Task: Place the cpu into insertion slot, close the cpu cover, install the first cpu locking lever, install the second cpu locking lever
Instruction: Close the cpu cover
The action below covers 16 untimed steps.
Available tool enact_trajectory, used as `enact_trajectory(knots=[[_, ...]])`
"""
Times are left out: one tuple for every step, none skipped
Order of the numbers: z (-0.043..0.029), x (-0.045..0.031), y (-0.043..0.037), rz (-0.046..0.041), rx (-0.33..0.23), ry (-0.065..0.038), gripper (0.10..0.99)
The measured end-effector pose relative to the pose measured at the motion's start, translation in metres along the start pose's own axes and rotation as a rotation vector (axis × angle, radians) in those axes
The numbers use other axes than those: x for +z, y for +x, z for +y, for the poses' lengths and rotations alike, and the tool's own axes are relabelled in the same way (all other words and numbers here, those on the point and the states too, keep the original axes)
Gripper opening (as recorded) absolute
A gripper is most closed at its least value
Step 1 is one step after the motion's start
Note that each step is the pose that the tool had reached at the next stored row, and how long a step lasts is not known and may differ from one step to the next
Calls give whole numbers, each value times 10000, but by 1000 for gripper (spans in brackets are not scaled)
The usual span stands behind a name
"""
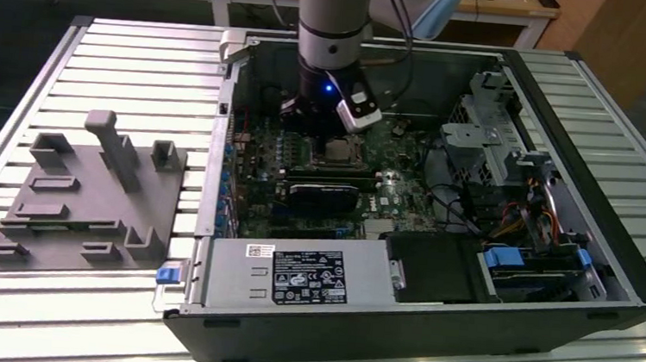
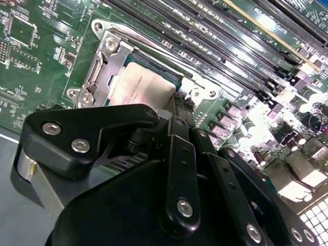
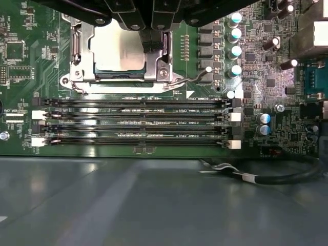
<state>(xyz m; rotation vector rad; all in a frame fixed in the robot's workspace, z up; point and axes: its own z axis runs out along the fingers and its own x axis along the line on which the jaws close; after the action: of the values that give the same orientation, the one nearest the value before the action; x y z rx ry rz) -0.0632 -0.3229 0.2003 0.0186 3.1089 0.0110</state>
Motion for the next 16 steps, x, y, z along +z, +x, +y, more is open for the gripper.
enact_trajectory(knots=[[0,3,6,0,0,0,106],[0,5,12,-1,0,-1,106],[0,10,22,0,0,0,106],[0,11,25,0,0,1,106],[0,11,26,1,0,1,106],[0,11,26,0,-1,0,106],[-1,12,27,0,0,0,106],[-1,15,27,0,0,0,106],[-1,15,27,1,-1,2,106],[-1,16,27,1,0,2,106],[0,16,27,1,0,2,106],[0,16,27,1,0,1,106],[0,17,27,0,0,0,106],[0,16,27,-1,0,-1,106],[0,13,27,-3,0,-4,106],[1,3,26,-4,0,-6,106]])
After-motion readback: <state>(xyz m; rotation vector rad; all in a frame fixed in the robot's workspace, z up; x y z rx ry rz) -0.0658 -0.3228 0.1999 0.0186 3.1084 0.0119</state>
